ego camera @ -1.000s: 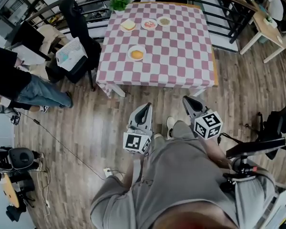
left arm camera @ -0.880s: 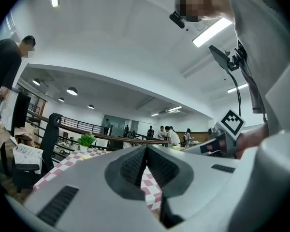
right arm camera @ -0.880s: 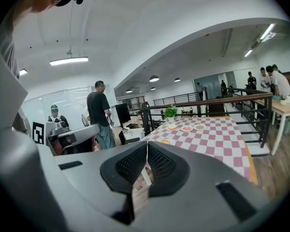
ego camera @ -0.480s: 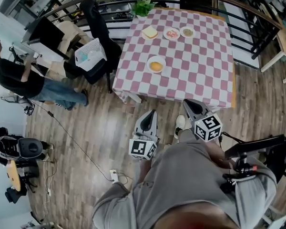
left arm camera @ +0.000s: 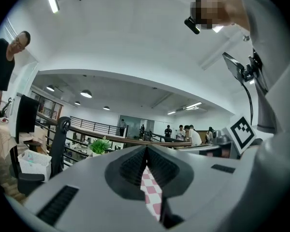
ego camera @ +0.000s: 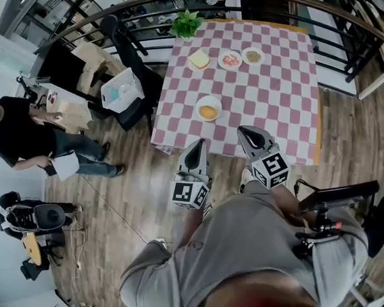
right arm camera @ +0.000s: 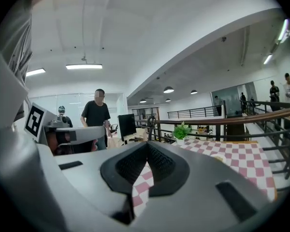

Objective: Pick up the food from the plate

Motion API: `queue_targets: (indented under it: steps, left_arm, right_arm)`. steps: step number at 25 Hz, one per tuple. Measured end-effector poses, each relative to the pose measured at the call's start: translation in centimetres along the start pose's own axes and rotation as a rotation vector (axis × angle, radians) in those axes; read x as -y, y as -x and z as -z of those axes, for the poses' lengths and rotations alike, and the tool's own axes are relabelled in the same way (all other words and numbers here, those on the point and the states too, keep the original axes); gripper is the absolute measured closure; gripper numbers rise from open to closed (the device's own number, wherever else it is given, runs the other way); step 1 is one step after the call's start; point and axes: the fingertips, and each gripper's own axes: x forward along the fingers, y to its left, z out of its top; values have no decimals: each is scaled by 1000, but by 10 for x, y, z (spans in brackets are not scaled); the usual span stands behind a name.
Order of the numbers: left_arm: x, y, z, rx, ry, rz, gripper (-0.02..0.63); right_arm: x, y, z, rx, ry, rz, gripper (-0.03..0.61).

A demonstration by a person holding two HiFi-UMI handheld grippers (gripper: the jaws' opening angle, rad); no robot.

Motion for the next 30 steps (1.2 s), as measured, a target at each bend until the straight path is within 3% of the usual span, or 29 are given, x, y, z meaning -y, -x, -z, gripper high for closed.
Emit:
queue_targets:
  steps: [5,11,19,25,30]
  left_arm:
    - [15,-68,5,-26,5,64,604]
    - [45,-123,14,-46,18,154,604]
    - [75,-157,-6,-24,-1,279,604]
    - [87,-162,-22,9,-3,360,604]
    - [78,-162,-32,46,-2,378,604]
  right_arm:
    - [42,-3,-14,36,-41,41,565]
    - [91,3,4,-5,-37,105,565]
    - [120,19,-16,35,-35,195,565]
    - [116,30,-35,54,-36,250,565]
    - [116,32,-50,82,7,296,565]
